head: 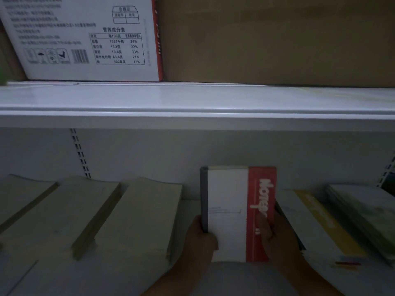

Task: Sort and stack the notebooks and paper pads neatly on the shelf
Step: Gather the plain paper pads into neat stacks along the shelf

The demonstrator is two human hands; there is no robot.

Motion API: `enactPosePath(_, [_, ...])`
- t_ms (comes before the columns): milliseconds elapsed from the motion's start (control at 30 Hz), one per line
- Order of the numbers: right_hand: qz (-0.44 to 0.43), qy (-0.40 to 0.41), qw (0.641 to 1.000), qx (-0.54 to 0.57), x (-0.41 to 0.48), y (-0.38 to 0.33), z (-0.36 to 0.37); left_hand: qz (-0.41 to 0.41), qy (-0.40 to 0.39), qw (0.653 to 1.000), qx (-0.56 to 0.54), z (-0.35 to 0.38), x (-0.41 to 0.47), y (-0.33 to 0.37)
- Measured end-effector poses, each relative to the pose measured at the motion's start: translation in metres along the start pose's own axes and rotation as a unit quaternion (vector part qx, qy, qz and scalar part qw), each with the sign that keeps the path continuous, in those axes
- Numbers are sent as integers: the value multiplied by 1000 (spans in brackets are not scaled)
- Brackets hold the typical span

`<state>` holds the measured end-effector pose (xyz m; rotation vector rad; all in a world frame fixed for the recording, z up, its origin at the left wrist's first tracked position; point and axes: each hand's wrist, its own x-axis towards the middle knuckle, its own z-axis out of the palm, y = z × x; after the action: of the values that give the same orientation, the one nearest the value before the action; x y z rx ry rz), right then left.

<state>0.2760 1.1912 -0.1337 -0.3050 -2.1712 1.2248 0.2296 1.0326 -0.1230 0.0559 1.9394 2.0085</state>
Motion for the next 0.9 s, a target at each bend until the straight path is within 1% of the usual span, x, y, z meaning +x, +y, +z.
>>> enactPosePath(33, [24,-32,999,-22,6,-4,-2,-33,3,999,26,-1,-3,7])
enactPosePath(67, [67,-73,994,-37,11,-7,-1,-61,-9,997,39,-6,-6,12])
enactPosePath(100, [119,-115,985,-54,17,-9,0,-86,-32,995,33,-13,-8,13])
enactPosePath(167, [204,-170,959,-100,26,-7,7,-130,-21,991,9,-16,-12,19])
enactPosePath(200, [237,-183,949,-101,30,-3,11,-131,-11,991,1,-16,-13,20])
enactPosePath(267, [284,-206,932,-88,34,2,19,-108,-22,994,15,-19,-16,16])
enactPosePath(300, [294,-219,925,-100,35,5,22,-85,-30,996,27,-22,-19,11])
enactPosePath(333, [302,-228,918,-115,37,6,25,-54,-36,996,62,-25,-20,6])
enactPosePath(367, [309,-229,915,-125,39,7,28,-20,-48,991,120,-29,-21,1])
enactPosePath(433, [321,-221,913,-122,43,7,33,32,-82,964,252,-35,-19,-7])
enactPosePath(500, [323,-219,913,-124,44,6,36,64,-91,936,333,-37,-20,-6])
enactPosePath(567, [329,-216,912,-118,45,7,39,75,-77,914,391,-37,-21,-7])
enactPosePath(633, [334,-209,912,-118,44,7,38,101,-57,907,404,-38,-19,-19])
enactPosePath(700, [326,-205,913,-133,43,5,35,125,-45,917,376,-41,-14,-32])
enactPosePath(767, [306,-184,923,-146,43,2,31,121,-35,930,346,-42,-11,-37])
enactPosePath(833, [298,-162,933,-120,44,2,26,103,-32,936,334,-40,-9,-39])
enactPosePath(900, [298,-174,934,-95,42,-2,17,97,-25,936,337,-37,-7,-42])
